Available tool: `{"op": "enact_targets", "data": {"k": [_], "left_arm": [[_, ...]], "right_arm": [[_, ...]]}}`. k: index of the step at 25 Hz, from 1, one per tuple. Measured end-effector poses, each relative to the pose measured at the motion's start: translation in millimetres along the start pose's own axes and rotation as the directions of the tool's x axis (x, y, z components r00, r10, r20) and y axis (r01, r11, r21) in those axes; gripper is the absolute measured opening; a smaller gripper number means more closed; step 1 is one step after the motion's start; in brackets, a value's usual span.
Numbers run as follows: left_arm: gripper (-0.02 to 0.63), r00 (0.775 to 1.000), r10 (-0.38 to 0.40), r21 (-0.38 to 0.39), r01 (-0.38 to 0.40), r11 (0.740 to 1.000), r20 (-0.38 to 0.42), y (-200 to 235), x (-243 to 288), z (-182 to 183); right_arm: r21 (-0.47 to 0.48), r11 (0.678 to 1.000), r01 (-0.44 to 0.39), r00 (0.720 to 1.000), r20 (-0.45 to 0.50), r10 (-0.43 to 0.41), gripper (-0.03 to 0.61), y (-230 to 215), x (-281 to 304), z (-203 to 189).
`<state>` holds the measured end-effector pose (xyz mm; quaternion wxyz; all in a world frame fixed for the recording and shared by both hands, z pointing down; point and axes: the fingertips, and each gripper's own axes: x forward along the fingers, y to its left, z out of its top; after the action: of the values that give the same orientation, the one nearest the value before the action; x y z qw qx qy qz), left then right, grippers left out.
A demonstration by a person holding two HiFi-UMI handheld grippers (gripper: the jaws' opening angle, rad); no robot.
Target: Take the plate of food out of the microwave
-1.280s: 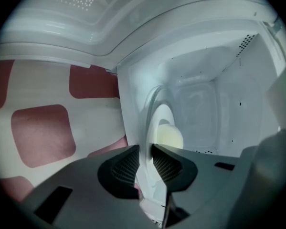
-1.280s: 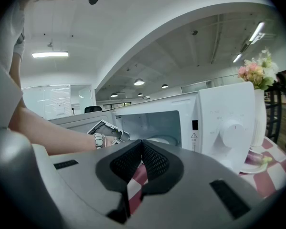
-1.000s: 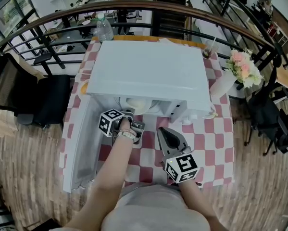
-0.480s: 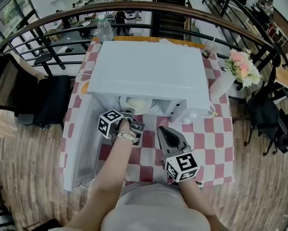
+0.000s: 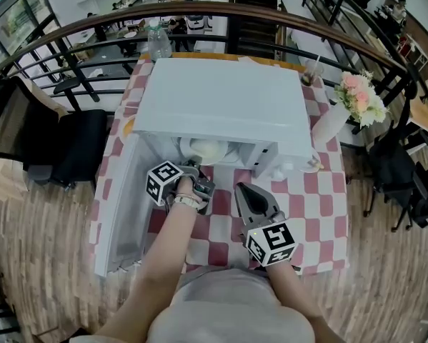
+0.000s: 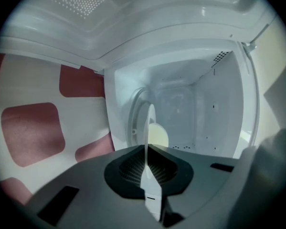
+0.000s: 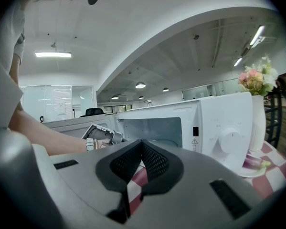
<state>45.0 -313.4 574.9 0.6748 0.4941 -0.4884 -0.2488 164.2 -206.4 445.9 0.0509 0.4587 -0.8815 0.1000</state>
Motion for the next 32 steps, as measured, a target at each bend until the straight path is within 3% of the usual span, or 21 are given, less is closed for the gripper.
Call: {"op": "enact_targets", "data": {"k": [32], "left_arm": [[0.014, 0.984, -0.176, 0.074, 0.175, 0.982, 0.008, -28, -77, -37]], "right_arm": [[-0.004, 1.000, 0.031, 0.997, 0.073, -0.031, 0.025, 21, -25, 21]]}}
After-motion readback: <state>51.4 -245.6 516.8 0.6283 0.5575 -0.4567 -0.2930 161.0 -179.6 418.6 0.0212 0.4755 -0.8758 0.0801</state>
